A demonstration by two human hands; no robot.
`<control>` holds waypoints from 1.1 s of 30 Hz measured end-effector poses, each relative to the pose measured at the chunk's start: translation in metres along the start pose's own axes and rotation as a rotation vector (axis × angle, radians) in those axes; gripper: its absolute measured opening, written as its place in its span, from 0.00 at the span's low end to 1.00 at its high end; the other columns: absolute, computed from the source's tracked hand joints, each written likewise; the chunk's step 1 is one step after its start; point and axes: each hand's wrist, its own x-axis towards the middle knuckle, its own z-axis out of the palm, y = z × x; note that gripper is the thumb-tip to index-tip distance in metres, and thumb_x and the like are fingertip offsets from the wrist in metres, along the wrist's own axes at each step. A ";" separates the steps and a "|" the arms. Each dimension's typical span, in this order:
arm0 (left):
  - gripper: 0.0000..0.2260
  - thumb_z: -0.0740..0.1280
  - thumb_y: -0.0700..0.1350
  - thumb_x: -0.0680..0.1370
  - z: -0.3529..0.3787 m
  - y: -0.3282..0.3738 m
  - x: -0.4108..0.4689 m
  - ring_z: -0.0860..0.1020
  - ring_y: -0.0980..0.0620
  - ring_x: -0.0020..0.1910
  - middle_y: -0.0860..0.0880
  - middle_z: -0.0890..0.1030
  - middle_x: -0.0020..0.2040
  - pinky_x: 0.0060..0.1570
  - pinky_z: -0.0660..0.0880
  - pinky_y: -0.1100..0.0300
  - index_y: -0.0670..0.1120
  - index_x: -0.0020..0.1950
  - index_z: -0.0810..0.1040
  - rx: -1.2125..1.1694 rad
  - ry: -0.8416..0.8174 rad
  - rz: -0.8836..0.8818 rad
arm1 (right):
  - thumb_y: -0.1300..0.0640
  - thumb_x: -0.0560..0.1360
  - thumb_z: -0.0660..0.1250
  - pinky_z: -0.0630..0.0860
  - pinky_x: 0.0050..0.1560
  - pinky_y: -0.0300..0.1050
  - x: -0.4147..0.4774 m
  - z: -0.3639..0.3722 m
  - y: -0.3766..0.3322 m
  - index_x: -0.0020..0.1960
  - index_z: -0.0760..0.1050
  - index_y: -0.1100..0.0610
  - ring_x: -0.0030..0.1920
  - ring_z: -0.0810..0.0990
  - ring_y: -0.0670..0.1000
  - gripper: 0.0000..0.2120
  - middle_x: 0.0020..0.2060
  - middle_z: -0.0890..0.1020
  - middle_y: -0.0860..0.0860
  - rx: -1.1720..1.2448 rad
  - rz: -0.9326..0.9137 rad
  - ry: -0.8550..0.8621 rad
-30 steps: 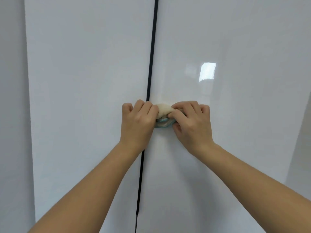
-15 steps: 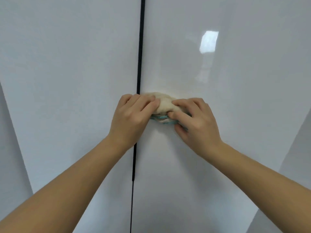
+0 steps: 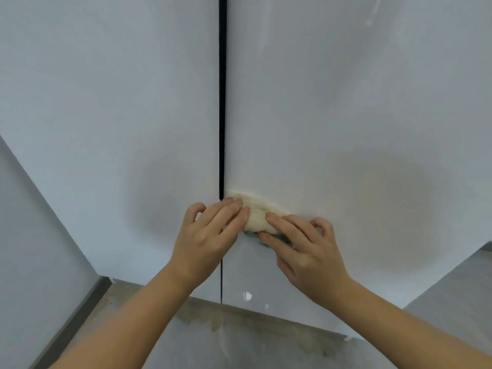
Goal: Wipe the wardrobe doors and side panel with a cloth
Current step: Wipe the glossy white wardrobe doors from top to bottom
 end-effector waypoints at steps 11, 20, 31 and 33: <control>0.09 0.70 0.35 0.75 0.003 0.013 -0.016 0.81 0.50 0.52 0.49 0.84 0.54 0.45 0.71 0.53 0.44 0.53 0.84 -0.080 -0.012 -0.147 | 0.48 0.77 0.65 0.71 0.31 0.41 0.007 -0.044 -0.042 0.45 0.78 0.61 0.30 0.77 0.46 0.15 0.34 0.84 0.50 1.173 1.422 -0.385; 0.10 0.69 0.40 0.75 -0.041 0.034 -0.008 0.76 0.56 0.52 0.50 0.76 0.55 0.50 0.74 0.60 0.48 0.56 0.77 -0.531 -0.150 -0.920 | 0.55 0.79 0.65 0.82 0.33 0.40 0.046 -0.030 -0.046 0.54 0.76 0.64 0.39 0.85 0.54 0.12 0.43 0.85 0.62 1.926 2.009 -0.050; 0.12 0.75 0.48 0.71 -0.016 0.032 0.028 0.80 0.56 0.29 0.47 0.80 0.36 0.42 0.81 0.57 0.44 0.38 0.74 -1.075 -0.205 -1.815 | 0.48 0.78 0.66 0.78 0.30 0.40 0.048 -0.017 -0.057 0.53 0.76 0.60 0.37 0.85 0.53 0.15 0.46 0.85 0.58 1.747 2.042 -0.107; 0.11 0.74 0.45 0.72 -0.009 0.037 0.013 0.80 0.56 0.30 0.46 0.79 0.36 0.41 0.81 0.58 0.44 0.38 0.74 -1.047 -0.189 -1.851 | 0.51 0.78 0.66 0.77 0.28 0.39 0.040 -0.006 -0.064 0.54 0.76 0.61 0.34 0.84 0.52 0.13 0.46 0.85 0.59 1.719 2.094 -0.065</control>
